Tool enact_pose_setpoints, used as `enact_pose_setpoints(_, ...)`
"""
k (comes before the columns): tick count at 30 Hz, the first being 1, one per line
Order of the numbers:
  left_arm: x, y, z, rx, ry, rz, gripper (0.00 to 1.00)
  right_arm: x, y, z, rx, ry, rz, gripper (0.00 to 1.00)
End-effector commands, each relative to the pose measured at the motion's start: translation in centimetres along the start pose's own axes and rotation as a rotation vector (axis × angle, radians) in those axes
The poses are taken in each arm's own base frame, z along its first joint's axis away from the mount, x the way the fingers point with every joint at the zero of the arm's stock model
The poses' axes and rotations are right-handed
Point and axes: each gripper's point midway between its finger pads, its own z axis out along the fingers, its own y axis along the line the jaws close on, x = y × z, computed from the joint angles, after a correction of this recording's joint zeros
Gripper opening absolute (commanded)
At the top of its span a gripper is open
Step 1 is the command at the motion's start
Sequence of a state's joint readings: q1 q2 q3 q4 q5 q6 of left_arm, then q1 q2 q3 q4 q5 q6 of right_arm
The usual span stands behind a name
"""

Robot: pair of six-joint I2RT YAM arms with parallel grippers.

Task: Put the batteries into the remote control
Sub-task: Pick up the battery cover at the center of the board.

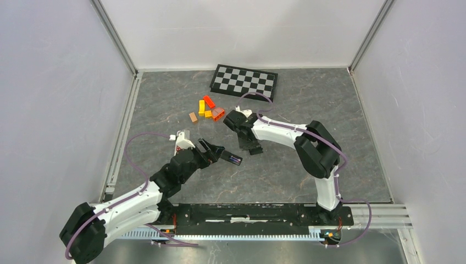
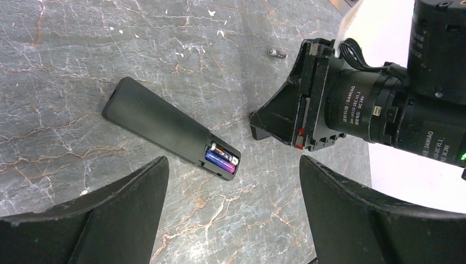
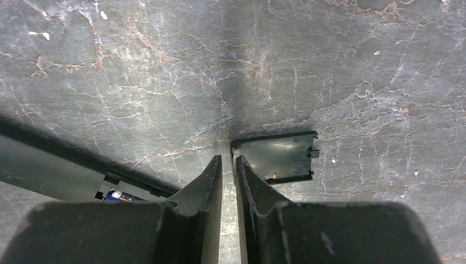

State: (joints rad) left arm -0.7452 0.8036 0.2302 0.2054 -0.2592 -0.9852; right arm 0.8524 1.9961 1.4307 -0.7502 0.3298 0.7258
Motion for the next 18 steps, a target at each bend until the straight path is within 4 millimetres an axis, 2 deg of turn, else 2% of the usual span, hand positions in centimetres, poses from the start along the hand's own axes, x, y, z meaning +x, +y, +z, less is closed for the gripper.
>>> enact_pose_setpoints(1, -1.0, -0.6, 0.3, 0.029, -0.041, 0.026, 0.93, -0.3, 0.1, -0.4, -0.027, 0.033, -0.005, 0.19)
enact_pose_setpoints(10, -0.9, -0.4, 0.4, 0.025, -0.042, 0.02, 0.93, 0.9, 0.0, 1.2, -0.04, 0.103, -0.027, 0.19)
enact_pose_setpoints(13, -0.9, -0.4, 0.4, 0.025, -0.041, 0.02, 0.93, 1.4, 0.1, 1.8, -0.048, 0.128, -0.03, 0.14)
enact_pose_setpoints(16, -0.9, -0.4, 0.5, 0.025, -0.039, 0.021, 0.93, 1.6, -0.2, 2.2, -0.047, 0.143, -0.031, 0.0)
enact_pose_setpoints(18, -0.8, -0.3, 0.5, 0.026, -0.036, 0.025, 0.93, 1.4, -0.4, 2.2, -0.06, 0.141, -0.015, 0.0)
